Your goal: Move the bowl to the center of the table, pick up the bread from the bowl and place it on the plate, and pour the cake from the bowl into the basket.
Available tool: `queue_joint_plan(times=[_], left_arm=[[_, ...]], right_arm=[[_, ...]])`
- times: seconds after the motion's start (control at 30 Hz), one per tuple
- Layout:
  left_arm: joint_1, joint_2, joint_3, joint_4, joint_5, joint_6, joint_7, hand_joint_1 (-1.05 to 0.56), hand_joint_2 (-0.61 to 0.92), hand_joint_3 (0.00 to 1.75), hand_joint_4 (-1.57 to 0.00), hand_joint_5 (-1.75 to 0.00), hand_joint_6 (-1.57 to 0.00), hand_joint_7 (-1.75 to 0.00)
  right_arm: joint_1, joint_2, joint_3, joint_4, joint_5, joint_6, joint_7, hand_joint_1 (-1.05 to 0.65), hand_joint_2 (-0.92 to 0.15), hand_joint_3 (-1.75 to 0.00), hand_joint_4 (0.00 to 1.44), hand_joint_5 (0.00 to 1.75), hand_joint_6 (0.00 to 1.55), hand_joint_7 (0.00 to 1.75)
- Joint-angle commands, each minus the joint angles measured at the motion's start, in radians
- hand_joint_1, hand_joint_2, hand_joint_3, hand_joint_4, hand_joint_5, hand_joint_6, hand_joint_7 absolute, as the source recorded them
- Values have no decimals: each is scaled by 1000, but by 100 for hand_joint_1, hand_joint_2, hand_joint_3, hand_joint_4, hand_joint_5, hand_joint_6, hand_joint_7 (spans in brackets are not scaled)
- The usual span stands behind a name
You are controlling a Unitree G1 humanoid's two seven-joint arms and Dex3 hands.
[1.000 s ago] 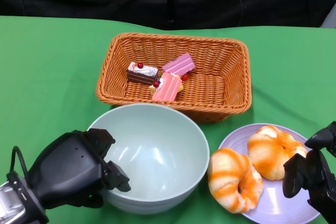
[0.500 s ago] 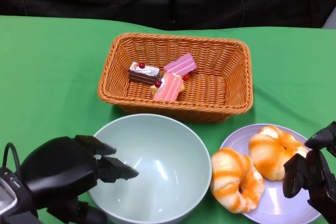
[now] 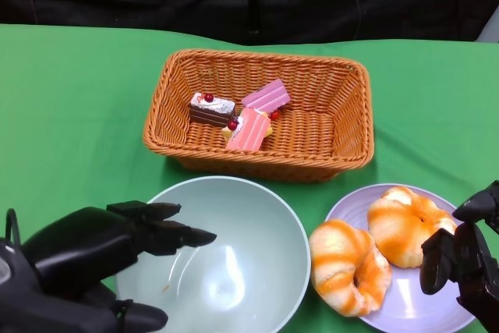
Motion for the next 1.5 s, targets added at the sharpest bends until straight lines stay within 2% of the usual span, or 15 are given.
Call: queue_joint_plan(times=[0.03, 0.17, 0.3, 0.37, 0.57, 0.63, 0.67, 0.73, 1.03, 1.07, 1.1, 1.2, 1.27, 1.33, 1.5], left_arm=[[12, 36, 33, -38, -66, 48, -74, -105, 92, 85, -1, 0, -24, 0], [24, 33, 72, -74, -217, 143, -158, -105, 92, 76, 0, 0, -21, -1], [39, -34, 123, -80, -357, 186, -150, -105, 92, 62, -10, -5, -26, -2], [59, -96, 165, -96, -477, 256, -128, -89, 92, 50, -29, -15, -36, -6], [78, -220, 272, -159, -816, 556, -59, -41, 92, 50, -65, -35, -56, -13], [71, -258, 316, -184, -962, 704, 9, -24, 84, 64, -55, -102, -68, -33], [66, -274, 339, -191, -1035, 767, 37, -15, 69, 92, -59, -125, -74, -56], [60, -285, 366, -202, -1106, 834, 65, -7, 55, 121, -65, -140, -76, -85], [51, -292, 392, -223, -1135, 899, 88, -5, 51, 130, -67, -144, -74, -97], [55, -313, 420, -188, -1221, 934, 78, -5, 51, 130, -67, -144, -74, -97], [58, -328, 441, -163, -1288, 961, 71, -11, 48, 145, -83, -162, -88, -127], [90, -351, 497, -72, -1485, 1066, 42, -16, 36, 151, -86, -173, -82, -168], [86, -350, 507, -30, -1526, 1095, 12, -16, 36, 150, -84, -174, -80, -171], [79, -352, 513, -3, -1537, 1108, -14, -20, 42, 137, -82, -175, -84, -158], [74, -353, 519, 8, -1536, 1117, -27, -21, 45, 133, -81, -175, -85, -153]], right_arm=[[3, -14, -12, -2, 2, -12, 8, -13, -54, -130, 89, 175, 76, 166], [3, -13, -15, -7, 6, -5, 2, -12, -54, -130, 89, 175, 76, 166], [3, -12, -14, -3, 6, -8, 6, -12, -54, -130, 89, 175, 76, 166], [2, -11, -13, -3, 5, -7, 4, -12, -54, -130, 89, 175, 76, 166], [2, -12, -15, -4, 8, -1, -1, -12, -53, -130, 90, 175, 76, 166], [2, -13, -16, -3, 11, 0, 0, -12, -53, -130, 90, 175, 77, 166], [2, -13, -17, -3, 14, 1, 1, -12, -53, -130, 90, 175, 77, 166], [2, -14, -18, -2, 18, 1, 3, -12, -53, -131, 90, 175, 76, 166], [2, -15, -18, -2, 20, 1, 3, -12, -52, -132, 90, 175, 76, 167], [1, -16, -17, -3, 20, 4, 0, -12, -52, -132, 90, 175, 76, 167], [0, -17, -17, -4, 19, 6, -3, -12, -52, -132, 90, 175, 76, 167], [0, -16, -13, -3, 14, 5, -4, -12, -53, -131, 89, 175, 76, 167], [1, -18, -14, -2, 16, 6, -3, -13, -53, -131, 89, 175, 76, 166], [1, -20, -15, -1, 17, 6, -2, -13, -54, -130, 89, 175, 76, 166], [1, -20, -15, -1, 17, 6, -1, -13, -54, -129, 89, 175, 76, 166]])
